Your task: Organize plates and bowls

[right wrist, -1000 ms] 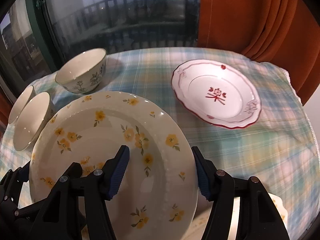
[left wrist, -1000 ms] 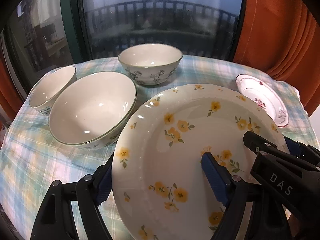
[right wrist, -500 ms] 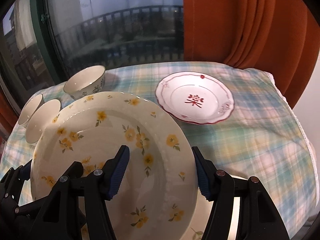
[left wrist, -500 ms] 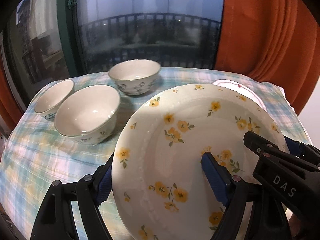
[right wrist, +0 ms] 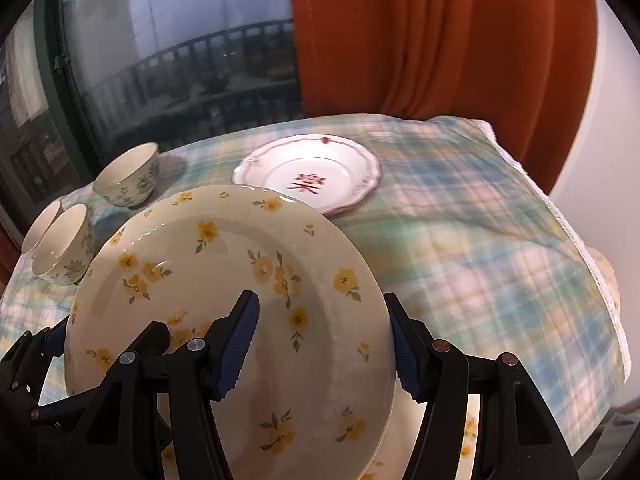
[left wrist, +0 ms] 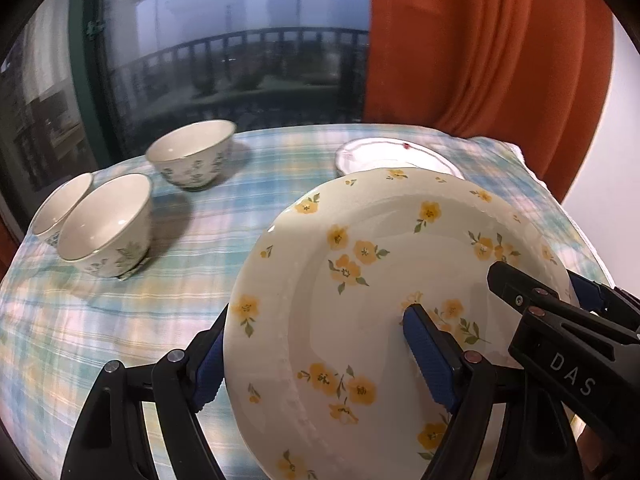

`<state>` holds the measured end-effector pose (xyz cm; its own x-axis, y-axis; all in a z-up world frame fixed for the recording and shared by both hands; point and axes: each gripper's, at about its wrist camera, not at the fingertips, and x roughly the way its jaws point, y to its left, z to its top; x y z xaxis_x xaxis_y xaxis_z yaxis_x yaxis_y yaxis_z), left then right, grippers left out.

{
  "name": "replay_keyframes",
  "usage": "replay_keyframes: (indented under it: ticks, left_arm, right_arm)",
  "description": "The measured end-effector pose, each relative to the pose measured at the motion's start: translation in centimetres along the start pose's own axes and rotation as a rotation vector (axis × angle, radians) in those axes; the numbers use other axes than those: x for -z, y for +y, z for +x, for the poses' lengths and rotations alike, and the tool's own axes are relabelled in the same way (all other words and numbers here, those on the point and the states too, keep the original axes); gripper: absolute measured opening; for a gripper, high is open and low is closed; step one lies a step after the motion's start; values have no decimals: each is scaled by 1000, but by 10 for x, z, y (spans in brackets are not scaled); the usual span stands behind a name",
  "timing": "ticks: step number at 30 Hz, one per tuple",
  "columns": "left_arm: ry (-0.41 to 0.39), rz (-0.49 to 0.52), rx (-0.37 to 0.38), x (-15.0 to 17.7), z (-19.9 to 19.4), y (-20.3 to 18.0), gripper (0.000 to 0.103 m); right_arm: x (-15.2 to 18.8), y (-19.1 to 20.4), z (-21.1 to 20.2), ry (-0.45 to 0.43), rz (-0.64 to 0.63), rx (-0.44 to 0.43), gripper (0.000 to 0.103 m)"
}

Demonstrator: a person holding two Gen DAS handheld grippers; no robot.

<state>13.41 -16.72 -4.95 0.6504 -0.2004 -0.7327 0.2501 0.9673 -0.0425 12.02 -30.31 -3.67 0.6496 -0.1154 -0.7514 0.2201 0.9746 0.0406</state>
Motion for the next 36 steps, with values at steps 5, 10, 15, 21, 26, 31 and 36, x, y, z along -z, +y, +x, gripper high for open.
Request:
replay_keyframes:
  ticks: [5,10,15,21,26,31,36]
  left_arm:
    - [9,39,31,7,0,-18,82]
    - [23,71,78,19,2,-34,82]
    - [29,98,121,35,2,-54,81]
    - [44,119,151,47,-4,-68,81]
    - [40,151,145,57,-8,-80,81]
    - [60,132,132,58,-3,-82,81]
    - [84,93,110,58,5,-80,82]
  right_arm:
    - [14,-23,-8,-1,37,24,65]
    - [30,-41,-14,0,72,58,65]
    - [47,-58,-20,1,90,120,65]
    - [65,-78,-29,13,119,149,65]
    - [74,-88,-34,9,133,160,65]
    - [77,-95,-30,14,141,149,65]
    - [73,-94,-24,8,115,129,65]
